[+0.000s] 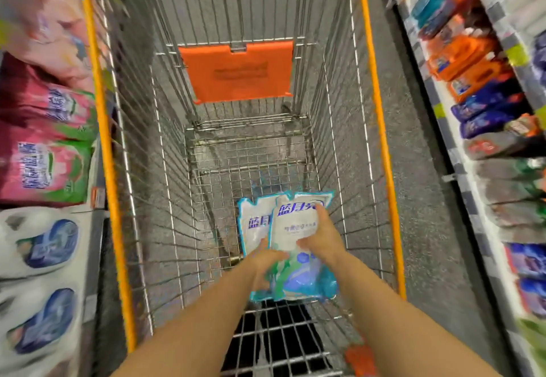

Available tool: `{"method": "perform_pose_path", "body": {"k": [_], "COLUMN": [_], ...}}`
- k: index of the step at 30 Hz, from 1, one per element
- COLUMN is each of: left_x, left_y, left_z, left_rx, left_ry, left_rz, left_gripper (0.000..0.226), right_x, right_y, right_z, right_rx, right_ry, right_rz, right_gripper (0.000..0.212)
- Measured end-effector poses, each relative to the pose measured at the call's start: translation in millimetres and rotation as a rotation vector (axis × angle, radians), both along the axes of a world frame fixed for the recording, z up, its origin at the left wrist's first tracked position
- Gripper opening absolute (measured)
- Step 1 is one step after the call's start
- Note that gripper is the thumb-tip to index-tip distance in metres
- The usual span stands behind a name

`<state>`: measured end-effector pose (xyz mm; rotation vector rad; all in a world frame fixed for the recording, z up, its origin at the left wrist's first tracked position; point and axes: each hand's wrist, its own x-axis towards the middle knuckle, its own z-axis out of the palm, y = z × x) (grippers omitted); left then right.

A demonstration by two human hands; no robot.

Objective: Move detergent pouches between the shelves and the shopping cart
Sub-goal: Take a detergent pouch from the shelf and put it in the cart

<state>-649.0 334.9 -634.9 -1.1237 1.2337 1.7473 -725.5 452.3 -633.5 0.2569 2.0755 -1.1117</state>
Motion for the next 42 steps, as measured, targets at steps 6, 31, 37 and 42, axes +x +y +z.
{"method": "perform_pose_path", "body": {"k": [6, 31, 37, 42], "left_x": [3, -25, 62, 182], "left_y": [33, -58, -114, -134], "left_z": [-50, 159, 260, 331], "left_rx": [-0.094, -0.954, -1.213, -1.367], "left_ry": [-0.089, 0.557, 0.704, 0.766], "left_rz": [-0.175, 0.303, 0.582, 0.757], "left_gripper": [0.034, 0.033, 0.031, 0.029], "right_x": [11, -7, 63, 176], "right_y": [18, -124, -197, -230], "right_z": [-40, 130, 243, 314], "right_rx": [0.202, -0.209, -0.564, -0.792], "right_ry": [-0.075, 0.379, 0.57, 0.666], "right_rz": [0.135, 0.191, 0.313, 0.49], "right_gripper": [0.065, 0.034, 0.026, 0.021]}}
